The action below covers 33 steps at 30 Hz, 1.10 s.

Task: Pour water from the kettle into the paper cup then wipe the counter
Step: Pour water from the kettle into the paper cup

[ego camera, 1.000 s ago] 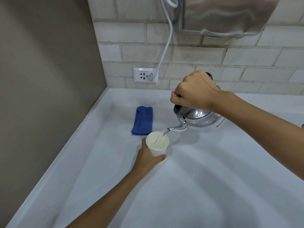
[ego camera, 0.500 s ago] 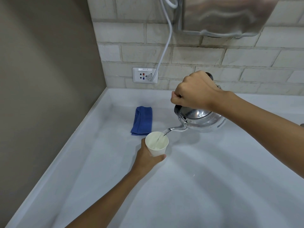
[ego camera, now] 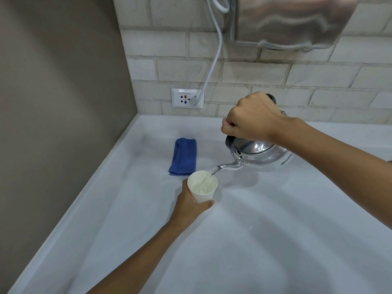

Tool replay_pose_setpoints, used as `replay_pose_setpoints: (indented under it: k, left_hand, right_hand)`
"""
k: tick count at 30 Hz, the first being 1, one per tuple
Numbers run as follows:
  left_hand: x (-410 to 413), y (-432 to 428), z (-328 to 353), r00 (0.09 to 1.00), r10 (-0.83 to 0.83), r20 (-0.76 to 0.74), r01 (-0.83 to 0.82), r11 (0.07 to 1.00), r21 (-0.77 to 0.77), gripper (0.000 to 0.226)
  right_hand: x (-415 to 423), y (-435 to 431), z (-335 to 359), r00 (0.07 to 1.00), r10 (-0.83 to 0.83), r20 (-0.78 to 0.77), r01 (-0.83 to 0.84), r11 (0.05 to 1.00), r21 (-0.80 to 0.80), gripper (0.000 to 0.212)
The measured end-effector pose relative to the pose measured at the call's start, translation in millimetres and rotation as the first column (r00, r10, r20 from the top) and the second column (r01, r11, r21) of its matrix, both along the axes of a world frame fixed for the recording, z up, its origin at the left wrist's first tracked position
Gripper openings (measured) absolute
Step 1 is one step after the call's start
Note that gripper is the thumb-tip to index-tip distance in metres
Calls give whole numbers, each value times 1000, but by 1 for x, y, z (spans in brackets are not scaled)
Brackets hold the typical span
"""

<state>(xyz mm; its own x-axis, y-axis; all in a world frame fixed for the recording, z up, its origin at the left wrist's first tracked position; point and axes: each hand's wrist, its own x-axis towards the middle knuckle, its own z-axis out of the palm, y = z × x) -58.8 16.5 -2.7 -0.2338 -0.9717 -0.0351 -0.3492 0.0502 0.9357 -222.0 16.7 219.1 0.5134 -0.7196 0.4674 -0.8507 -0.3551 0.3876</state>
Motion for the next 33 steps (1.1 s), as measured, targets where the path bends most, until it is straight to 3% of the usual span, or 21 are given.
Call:
replay_pose_setpoints:
  k: [21, 33]
  left_hand:
    - [-1, -1, -2, 1000, 5, -4, -5, 1000, -5, 81]
    - [-1, -3, -4, 1000, 17, 1, -17, 1000, -14, 82]
  right_hand:
    - [-3, 0, 1, 997, -58, -44, 60, 997, 53, 42]
    - [-4, -2, 3, 996, -62, -69, 67, 996, 63, 49]
